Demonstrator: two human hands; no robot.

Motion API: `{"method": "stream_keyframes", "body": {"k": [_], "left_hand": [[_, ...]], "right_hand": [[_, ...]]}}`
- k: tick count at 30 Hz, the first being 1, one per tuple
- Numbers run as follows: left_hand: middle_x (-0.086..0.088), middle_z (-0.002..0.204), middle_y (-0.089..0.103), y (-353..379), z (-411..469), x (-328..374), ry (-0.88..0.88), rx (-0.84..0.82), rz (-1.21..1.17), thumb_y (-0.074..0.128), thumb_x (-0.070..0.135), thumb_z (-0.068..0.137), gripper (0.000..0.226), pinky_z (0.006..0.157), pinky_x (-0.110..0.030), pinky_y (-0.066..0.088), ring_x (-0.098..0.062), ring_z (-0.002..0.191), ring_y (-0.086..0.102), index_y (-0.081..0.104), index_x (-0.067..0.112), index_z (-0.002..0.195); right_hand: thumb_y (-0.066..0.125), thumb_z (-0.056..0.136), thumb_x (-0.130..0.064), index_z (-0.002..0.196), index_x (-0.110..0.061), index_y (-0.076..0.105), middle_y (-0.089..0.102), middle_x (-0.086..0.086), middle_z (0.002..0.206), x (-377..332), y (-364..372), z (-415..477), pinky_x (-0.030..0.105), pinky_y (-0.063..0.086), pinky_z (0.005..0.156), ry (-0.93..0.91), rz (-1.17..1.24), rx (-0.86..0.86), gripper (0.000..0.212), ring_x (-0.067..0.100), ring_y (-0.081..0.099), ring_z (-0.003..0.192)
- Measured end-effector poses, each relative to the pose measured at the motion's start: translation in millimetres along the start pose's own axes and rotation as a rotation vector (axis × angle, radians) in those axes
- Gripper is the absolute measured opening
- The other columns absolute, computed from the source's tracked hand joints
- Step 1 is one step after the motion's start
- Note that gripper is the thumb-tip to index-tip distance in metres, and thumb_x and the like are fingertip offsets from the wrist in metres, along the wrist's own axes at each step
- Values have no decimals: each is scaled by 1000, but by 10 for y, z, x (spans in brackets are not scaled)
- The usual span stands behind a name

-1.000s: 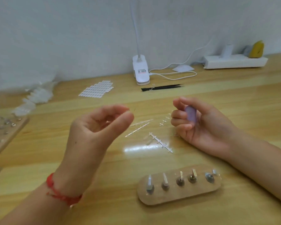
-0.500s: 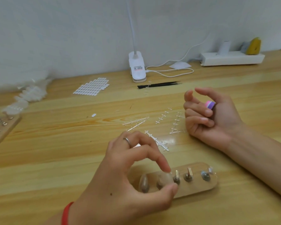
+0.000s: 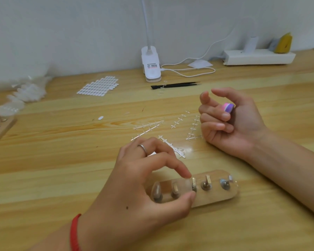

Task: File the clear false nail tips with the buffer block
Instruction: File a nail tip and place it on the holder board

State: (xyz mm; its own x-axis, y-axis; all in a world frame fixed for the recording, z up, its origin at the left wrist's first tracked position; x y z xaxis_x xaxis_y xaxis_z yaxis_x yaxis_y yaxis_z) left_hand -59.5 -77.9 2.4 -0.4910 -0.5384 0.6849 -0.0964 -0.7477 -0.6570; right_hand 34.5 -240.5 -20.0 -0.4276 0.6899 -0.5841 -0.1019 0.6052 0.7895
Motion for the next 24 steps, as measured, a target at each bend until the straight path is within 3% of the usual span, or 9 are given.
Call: {"method": "stream_keyframes", "body": {"k": [24], "left_hand": [[18, 97, 56, 56, 10, 6, -22, 13, 18, 67, 56, 66, 27, 91, -28, 38, -9, 105, 54, 66, 40, 88]], "right_hand": [[52, 82, -25, 71, -12, 62, 27, -7, 42, 6, 18, 7, 16, 30, 32, -8, -51, -6, 19, 7, 22, 29]]}}
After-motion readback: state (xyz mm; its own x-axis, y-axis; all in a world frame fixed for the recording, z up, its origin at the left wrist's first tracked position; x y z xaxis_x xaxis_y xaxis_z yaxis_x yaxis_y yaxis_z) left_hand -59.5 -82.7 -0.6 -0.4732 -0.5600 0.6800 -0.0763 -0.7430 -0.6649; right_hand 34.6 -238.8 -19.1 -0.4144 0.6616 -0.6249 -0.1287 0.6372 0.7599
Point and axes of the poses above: each hand's wrist, its own z-axis towards the middle knuckle, its own y-axis out of the palm, x = y × z, the point moved 5 cm from there along z, towards the middle knuckle
